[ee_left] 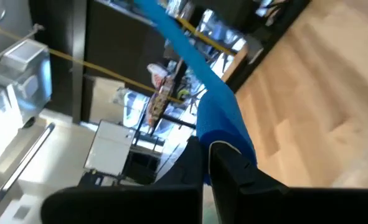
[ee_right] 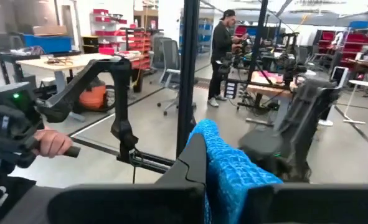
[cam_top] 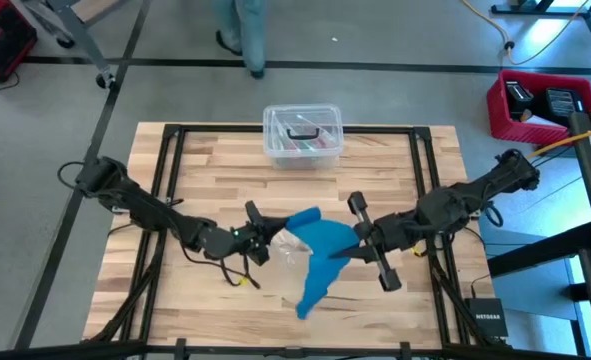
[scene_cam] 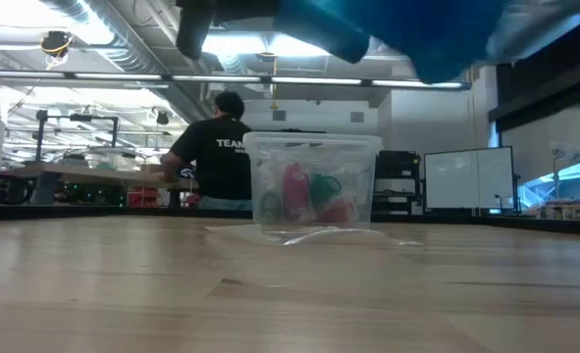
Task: Roll bandage
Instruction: Roll the blue bandage
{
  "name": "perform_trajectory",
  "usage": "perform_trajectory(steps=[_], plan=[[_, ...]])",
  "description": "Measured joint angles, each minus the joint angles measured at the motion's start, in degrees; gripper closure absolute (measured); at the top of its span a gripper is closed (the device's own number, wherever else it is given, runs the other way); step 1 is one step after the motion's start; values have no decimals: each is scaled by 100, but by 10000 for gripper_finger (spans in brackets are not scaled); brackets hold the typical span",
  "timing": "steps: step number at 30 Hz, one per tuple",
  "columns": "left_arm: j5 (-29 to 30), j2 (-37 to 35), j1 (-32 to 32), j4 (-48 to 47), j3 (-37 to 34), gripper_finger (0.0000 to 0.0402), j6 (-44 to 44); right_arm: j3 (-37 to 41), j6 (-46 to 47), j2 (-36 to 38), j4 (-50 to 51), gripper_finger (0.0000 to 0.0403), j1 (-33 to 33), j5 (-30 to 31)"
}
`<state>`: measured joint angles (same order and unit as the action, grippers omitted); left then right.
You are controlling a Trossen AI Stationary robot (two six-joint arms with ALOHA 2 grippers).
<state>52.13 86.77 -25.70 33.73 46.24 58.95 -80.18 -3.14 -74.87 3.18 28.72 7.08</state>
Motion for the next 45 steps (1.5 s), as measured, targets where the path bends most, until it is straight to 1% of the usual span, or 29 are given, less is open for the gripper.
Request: perform_trajectory(steps=[4,8,13,15,17,20,24,28,32,34,36,38,40,43,45], plan=[[3,302,-265,40,2,402,-41,-149,150,0,367,402,-203,-6],[11,516,-598,42,2,402,-231,-315,314,4,554,402,-568,-329],[-423,640,-1018,52,2,402,-691,-435,829,4,948,402,-1381,-809],[-456,642,-1160,142,2,402,-870,-441,1035,4,1063,402,-1730,-883],[-464,642,-1280,332,4,402,-910,-447,1175,-25,1232,402,-2053,-1043],[-518,646,-1436,712,16,402,-741,-451,1197,-150,1546,402,-2480,-1359],[-548,646,-1653,762,304,398,-644,-451,1033,-339,2149,402,-2996,-1946],[-562,646,-1773,685,615,399,-451,-451,771,-584,2637,398,-3366,-2584],[-565,646,-1861,700,1027,400,-232,-453,811,-897,2981,396,-3506,-3033],[-563,646,-1886,702,1229,400,-120,-453,934,-1053,3002,395,-3513,-3111],[-387,625,-1888,683,1452,400,-262,-453,1026,-1168,3131,391,-3514,-3163],[-224,548,-1894,657,1636,401,-485,-453,1039,-1232,3404,374,-3518,-3214],[-175,437,-1927,470,1782,401,-621,-453,1032,-1258,3683,341,-3512,-3171],[-17,254,-1945,-145,1906,401,-1151,-466,1018,-1240,3839,274,-3517,-3118],[168,113,-1937,-554,1923,401,-1651,-562,901,-1190,4197,225,-3553,-3115]])
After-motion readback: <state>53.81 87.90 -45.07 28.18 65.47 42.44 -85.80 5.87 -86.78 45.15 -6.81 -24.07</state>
